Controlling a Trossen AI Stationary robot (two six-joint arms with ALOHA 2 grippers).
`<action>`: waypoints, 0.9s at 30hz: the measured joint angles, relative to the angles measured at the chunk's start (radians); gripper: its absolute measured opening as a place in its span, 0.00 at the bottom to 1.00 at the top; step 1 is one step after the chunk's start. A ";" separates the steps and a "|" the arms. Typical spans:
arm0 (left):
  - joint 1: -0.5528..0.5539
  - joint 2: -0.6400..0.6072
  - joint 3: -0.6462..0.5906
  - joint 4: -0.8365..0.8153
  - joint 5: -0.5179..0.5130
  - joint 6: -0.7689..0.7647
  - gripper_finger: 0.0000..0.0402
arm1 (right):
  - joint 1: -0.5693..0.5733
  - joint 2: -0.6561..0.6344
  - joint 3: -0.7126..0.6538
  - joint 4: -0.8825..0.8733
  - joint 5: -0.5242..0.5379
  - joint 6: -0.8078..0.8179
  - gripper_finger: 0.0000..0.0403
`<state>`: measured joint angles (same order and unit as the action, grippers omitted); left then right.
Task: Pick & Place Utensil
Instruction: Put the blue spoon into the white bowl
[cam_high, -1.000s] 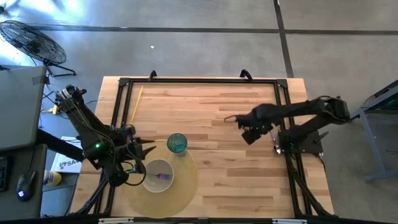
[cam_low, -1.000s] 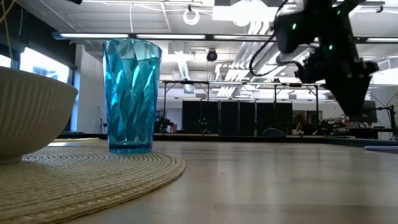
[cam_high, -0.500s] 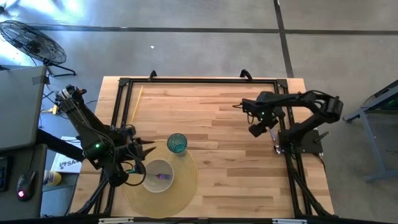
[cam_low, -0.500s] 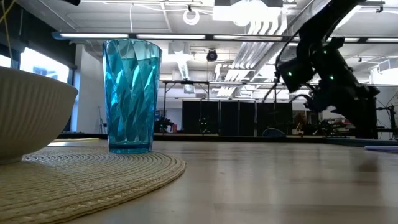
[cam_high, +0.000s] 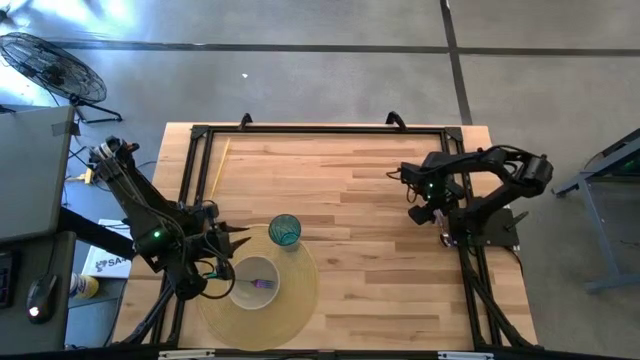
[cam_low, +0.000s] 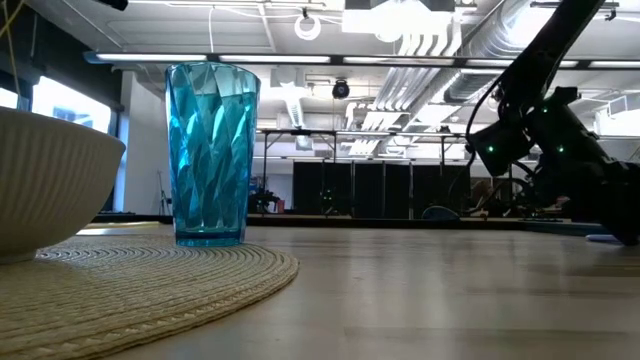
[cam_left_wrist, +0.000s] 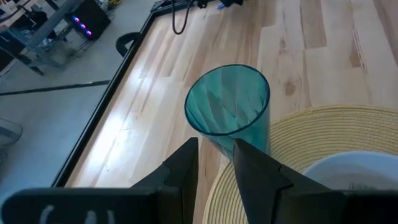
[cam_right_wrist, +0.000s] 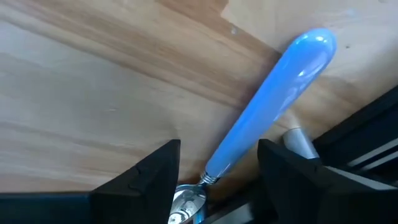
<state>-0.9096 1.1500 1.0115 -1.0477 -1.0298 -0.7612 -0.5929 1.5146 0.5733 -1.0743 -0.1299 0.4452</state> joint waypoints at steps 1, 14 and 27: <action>0.000 0.000 0.000 0.000 0.000 0.000 0.24 | -0.006 0.000 -0.002 0.003 -0.001 0.000 0.53; 0.000 0.000 0.000 0.000 0.007 -0.003 0.24 | -0.007 0.002 -0.001 0.068 -0.080 0.008 0.30; 0.000 0.000 -0.031 0.001 0.028 -0.007 0.24 | 0.076 0.003 0.031 0.081 -0.063 0.070 0.12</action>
<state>-0.9096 1.1500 0.9801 -1.0470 -1.0021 -0.7678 -0.5173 1.5177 0.6042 -0.9937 -0.1933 0.5148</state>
